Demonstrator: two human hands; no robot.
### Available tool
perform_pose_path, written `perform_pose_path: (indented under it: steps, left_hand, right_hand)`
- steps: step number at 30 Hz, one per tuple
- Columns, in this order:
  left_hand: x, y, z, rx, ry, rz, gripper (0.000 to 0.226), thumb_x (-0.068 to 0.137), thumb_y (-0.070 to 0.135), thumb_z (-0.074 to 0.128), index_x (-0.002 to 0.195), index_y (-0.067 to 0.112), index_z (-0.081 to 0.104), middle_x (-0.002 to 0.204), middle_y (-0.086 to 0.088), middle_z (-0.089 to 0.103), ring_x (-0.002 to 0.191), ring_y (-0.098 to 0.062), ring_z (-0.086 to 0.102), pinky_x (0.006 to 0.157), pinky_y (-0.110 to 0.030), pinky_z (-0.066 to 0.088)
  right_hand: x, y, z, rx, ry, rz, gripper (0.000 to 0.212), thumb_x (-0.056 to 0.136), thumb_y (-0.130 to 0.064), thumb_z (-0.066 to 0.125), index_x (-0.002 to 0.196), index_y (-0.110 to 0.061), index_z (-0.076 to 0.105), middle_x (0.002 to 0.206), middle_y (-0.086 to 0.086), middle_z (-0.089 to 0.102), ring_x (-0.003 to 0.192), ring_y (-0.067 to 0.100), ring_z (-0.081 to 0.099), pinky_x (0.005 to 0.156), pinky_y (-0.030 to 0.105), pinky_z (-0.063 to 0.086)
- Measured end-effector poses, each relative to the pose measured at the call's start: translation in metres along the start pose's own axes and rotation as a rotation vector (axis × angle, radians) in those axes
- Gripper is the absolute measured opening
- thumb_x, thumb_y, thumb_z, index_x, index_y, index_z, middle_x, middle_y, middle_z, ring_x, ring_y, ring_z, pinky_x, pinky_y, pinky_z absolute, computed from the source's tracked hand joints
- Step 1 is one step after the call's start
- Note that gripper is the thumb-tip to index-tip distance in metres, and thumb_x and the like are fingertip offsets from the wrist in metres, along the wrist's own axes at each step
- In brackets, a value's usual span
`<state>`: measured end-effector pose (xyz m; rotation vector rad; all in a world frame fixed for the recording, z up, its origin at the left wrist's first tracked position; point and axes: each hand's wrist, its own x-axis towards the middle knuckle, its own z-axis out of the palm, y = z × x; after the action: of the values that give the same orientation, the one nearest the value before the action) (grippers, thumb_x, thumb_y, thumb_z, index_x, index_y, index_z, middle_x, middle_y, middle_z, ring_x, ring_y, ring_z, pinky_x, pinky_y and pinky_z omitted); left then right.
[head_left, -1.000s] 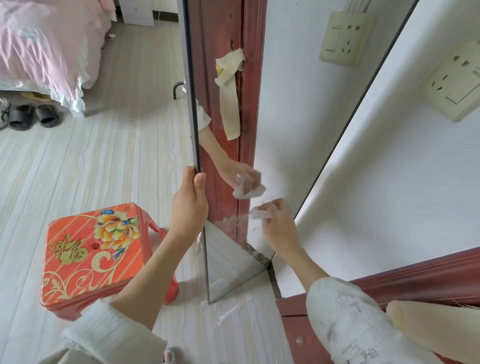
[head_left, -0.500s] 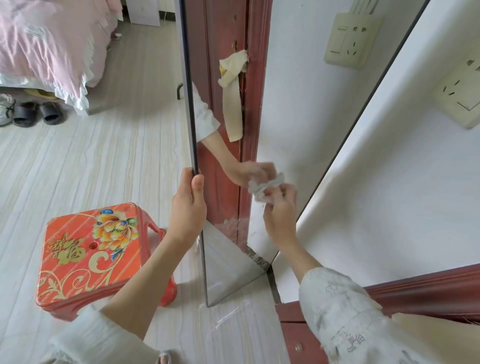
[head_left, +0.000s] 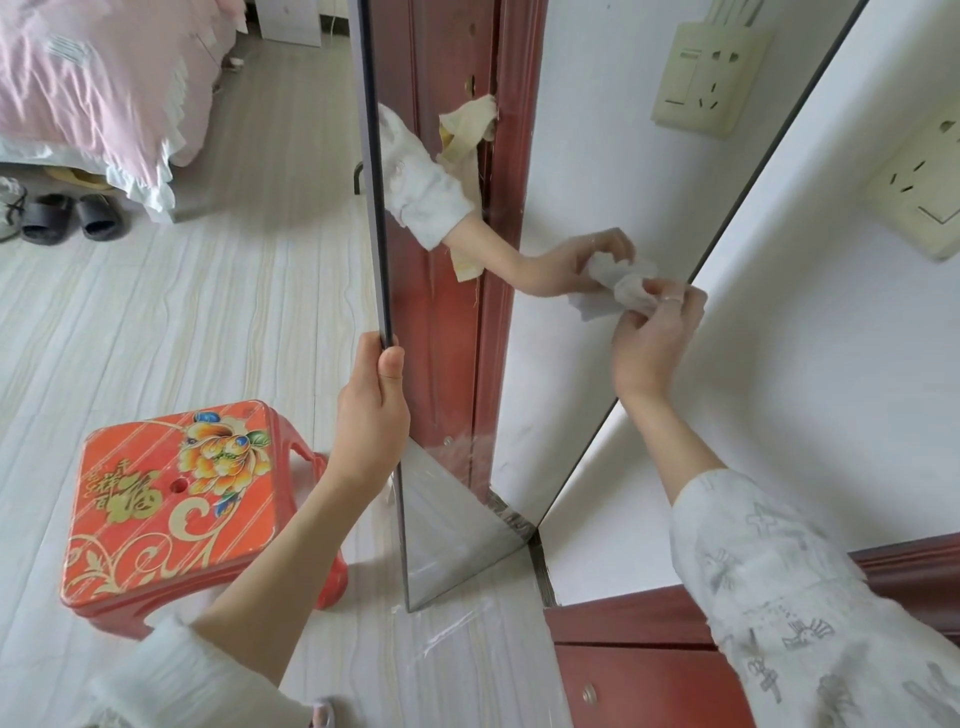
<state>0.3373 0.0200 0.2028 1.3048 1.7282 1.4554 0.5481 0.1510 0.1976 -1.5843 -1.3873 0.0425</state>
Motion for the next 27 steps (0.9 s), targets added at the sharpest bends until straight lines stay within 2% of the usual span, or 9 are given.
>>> perform_pose_path:
  steps: [5,8,11,12,14,16,21,23,27]
  left_hand:
    - [0.002,-0.002,-0.001,0.021,-0.006,-0.005,0.028,0.1,0.023,0.025,0.072,0.025,0.028,0.063,0.004,0.026,0.048,0.001,0.029,0.049,-0.011,0.031]
    - [0.001,-0.001,-0.001,0.016,-0.005,-0.015,0.024,0.1,0.024,0.024,0.078,0.016,0.032,0.063,0.003,0.026,0.049,0.0,0.029,0.049,-0.01,0.031]
    - [-0.001,0.0,0.0,0.014,-0.001,-0.012,0.024,0.1,0.024,0.024,0.081,0.014,0.033,0.063,0.003,0.027,0.051,-0.003,0.027,0.048,-0.01,0.031]
    - [-0.002,0.001,0.0,0.014,0.001,-0.015,0.024,0.1,0.025,0.024,0.083,0.012,0.034,0.063,0.003,0.027,0.053,-0.005,0.026,0.048,-0.01,0.031]
    - [-0.002,0.001,0.001,0.012,0.003,-0.03,0.025,0.1,0.027,0.024,0.087,0.008,0.035,0.063,0.002,0.028,0.055,-0.009,0.025,0.048,-0.01,0.03]
    - [-0.001,0.0,0.0,0.008,-0.005,-0.036,0.025,0.1,0.028,0.024,0.086,0.011,0.035,0.063,0.003,0.028,0.054,-0.008,0.025,0.048,-0.011,0.031]
    - [0.001,-0.003,-0.002,-0.029,-0.045,-0.019,0.025,0.1,0.028,0.025,0.076,0.024,0.033,0.064,0.004,0.029,0.05,-0.001,0.029,0.049,-0.011,0.031]
    - [0.0,-0.001,0.0,-0.104,-0.049,-0.036,0.02,0.1,0.025,0.025,0.086,0.022,0.038,0.07,0.006,0.033,0.054,0.004,0.035,0.055,-0.005,0.033]
    - [0.0,0.001,0.007,-0.245,-0.046,-0.086,0.017,0.102,0.024,0.022,0.106,0.018,0.038,0.087,0.013,0.039,0.072,0.02,0.04,0.07,0.007,0.029]
  right_hand:
    - [-0.047,0.021,0.022,-0.11,-0.111,-0.081,0.045,0.067,0.009,0.035,0.106,0.002,0.055,0.115,0.023,0.046,0.105,0.038,0.044,0.095,0.036,0.036]
    - [-0.09,0.051,0.026,-0.196,-0.403,-0.105,0.038,0.073,0.018,0.043,0.106,0.004,0.057,0.11,0.023,0.048,0.103,0.039,0.048,0.09,0.036,0.039]
    - [-0.098,0.067,0.016,-0.267,-0.861,0.044,0.03,0.087,0.004,0.038,0.11,0.003,0.057,0.11,0.013,0.048,0.1,0.031,0.052,0.088,0.03,0.039]
    - [-0.095,0.069,0.012,-0.25,-0.881,0.135,0.029,0.087,-0.002,0.038,0.108,0.003,0.058,0.106,0.012,0.048,0.094,0.028,0.052,0.085,0.03,0.039]
    - [-0.086,0.07,0.005,-0.142,-0.695,0.293,0.03,0.083,-0.009,0.04,0.104,0.002,0.058,0.102,0.012,0.049,0.09,0.026,0.054,0.081,0.03,0.041]
    - [-0.066,0.067,-0.002,-0.121,-0.457,0.357,0.031,0.081,0.003,0.042,0.11,0.004,0.055,0.113,0.019,0.048,0.096,0.032,0.055,0.082,0.03,0.04]
    - [0.007,0.037,-0.014,-0.002,-0.052,0.263,0.037,0.081,0.012,0.036,0.116,0.005,0.048,0.115,0.014,0.042,0.103,0.032,0.051,0.074,0.015,0.03]
    - [0.023,0.024,-0.01,0.031,-0.007,0.262,0.037,0.087,0.003,0.039,0.124,0.001,0.045,0.11,0.003,0.039,0.111,0.028,0.047,0.075,0.012,0.028]
    - [0.009,0.016,0.004,-0.095,-0.091,0.243,0.039,0.088,-0.003,0.042,0.126,-0.002,0.046,0.13,0.016,0.041,0.115,0.026,0.042,0.082,0.018,0.029]
